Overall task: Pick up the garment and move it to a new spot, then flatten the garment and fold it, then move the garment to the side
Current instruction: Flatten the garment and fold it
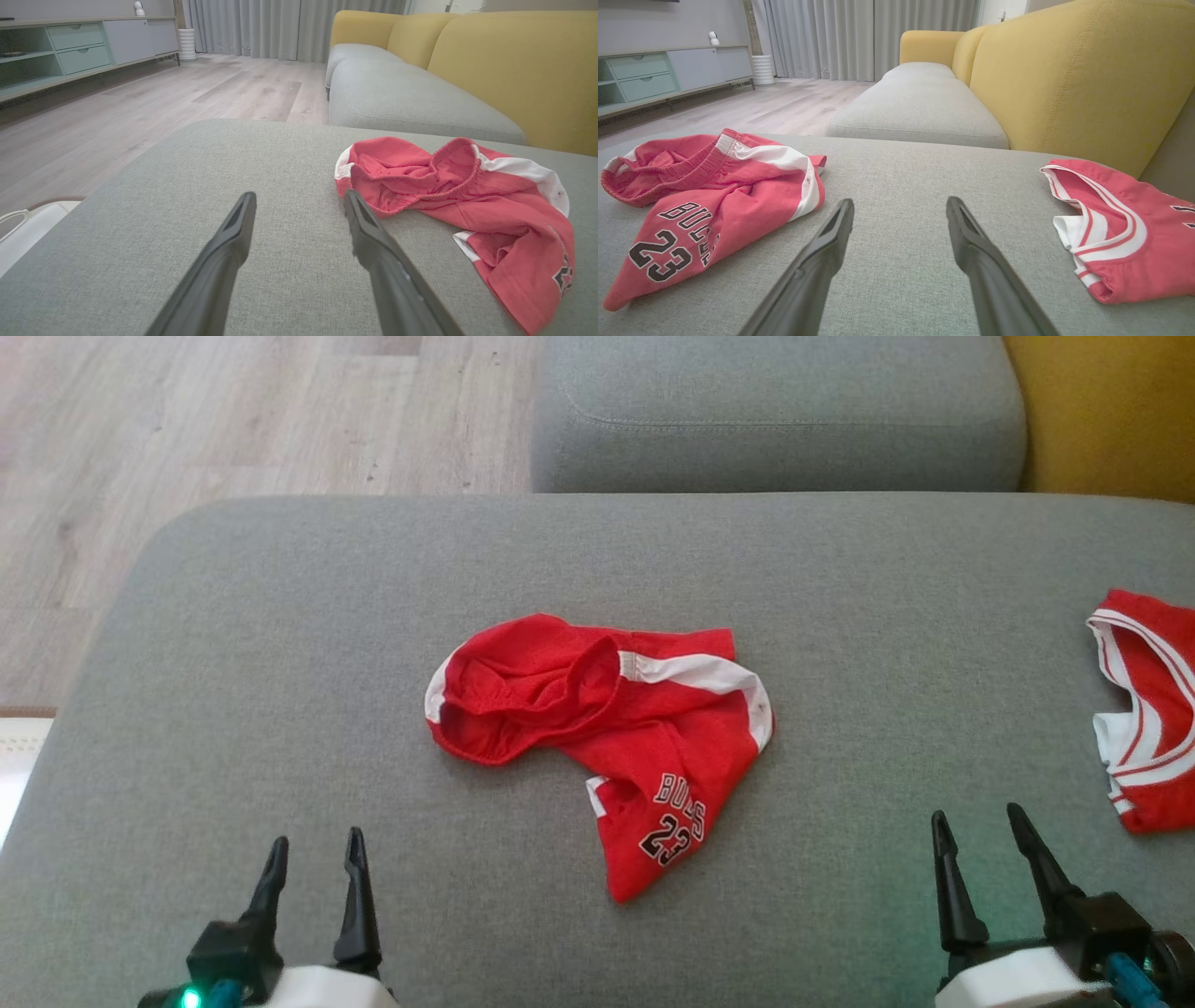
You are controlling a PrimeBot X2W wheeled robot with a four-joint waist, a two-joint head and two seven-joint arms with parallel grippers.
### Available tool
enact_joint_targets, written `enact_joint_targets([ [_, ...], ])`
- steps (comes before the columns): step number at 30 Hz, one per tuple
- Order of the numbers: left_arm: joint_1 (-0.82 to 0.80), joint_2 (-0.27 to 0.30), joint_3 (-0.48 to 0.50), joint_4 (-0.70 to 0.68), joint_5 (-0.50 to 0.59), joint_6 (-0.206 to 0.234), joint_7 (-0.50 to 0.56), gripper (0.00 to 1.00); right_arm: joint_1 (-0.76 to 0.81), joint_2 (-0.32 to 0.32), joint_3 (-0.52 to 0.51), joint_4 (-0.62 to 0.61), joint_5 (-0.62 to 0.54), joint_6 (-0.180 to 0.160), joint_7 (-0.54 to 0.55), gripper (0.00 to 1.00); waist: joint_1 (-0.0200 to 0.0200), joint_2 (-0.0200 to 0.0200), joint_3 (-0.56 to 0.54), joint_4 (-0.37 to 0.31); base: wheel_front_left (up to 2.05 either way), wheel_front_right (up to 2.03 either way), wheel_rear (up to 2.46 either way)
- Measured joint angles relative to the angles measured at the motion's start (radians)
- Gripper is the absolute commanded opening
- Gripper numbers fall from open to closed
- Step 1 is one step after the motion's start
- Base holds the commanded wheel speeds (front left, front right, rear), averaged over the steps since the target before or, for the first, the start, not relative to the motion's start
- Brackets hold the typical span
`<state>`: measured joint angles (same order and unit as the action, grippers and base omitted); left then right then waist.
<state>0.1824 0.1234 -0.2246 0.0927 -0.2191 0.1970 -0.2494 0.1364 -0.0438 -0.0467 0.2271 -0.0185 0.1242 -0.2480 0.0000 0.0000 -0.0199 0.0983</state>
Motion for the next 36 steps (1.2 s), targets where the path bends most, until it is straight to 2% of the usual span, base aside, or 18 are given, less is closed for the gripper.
enact_joint_targets([
  [15,-0.003,-0.046,0.066,-0.005,0.057,-0.092,0.000,1.00,0.000,0.000,0.007,-0.001,0.018,0.000,0.000,1.00,0.0000,0.0000,0.010,-0.035,0.00,0.00,0.00],
  [20,-0.048,-0.058,0.019,-0.014,0.059,-0.120,0.000,1.00,-0.002,0.000,0.013,-0.011,0.038,0.000,0.000,1.00,0.0000,0.0000,0.021,-0.054,0.00,0.00,0.00],
  [24,-0.171,-0.066,-0.085,0.022,0.045,-0.136,0.000,1.00,-0.008,0.000,0.034,-0.027,0.045,0.000,0.000,1.00,0.0000,0.0000,0.041,-0.085,0.00,0.00,0.00],
  [26,-0.244,-0.067,-0.143,0.066,0.012,-0.134,0.004,1.00,-0.022,0.000,0.046,-0.031,0.049,0.000,0.000,1.00,0.0000,0.0000,0.054,-0.106,0.00,0.00,0.00],
  [30,-0.385,-0.071,-0.242,0.165,-0.110,-0.093,0.068,1.00,-0.068,0.000,0.081,-0.045,0.058,0.000,0.000,1.00,0.0000,0.0000,0.086,-0.156,0.00,0.00,0.00],
  [32,-0.451,-0.074,-0.260,0.220,-0.170,-0.059,0.100,1.00,-0.084,0.000,0.097,-0.053,0.069,0.000,-0.001,1.00,0.0000,0.0000,0.103,-0.185,0.00,0.00,0.00],
  [36,-0.562,-0.076,-0.284,0.338,-0.212,0.013,0.164,1.00,-0.086,0.000,0.106,-0.057,0.074,0.000,-0.003,1.00,0.0000,0.0000,0.132,-0.239,0.00,0.00,0.00],
])
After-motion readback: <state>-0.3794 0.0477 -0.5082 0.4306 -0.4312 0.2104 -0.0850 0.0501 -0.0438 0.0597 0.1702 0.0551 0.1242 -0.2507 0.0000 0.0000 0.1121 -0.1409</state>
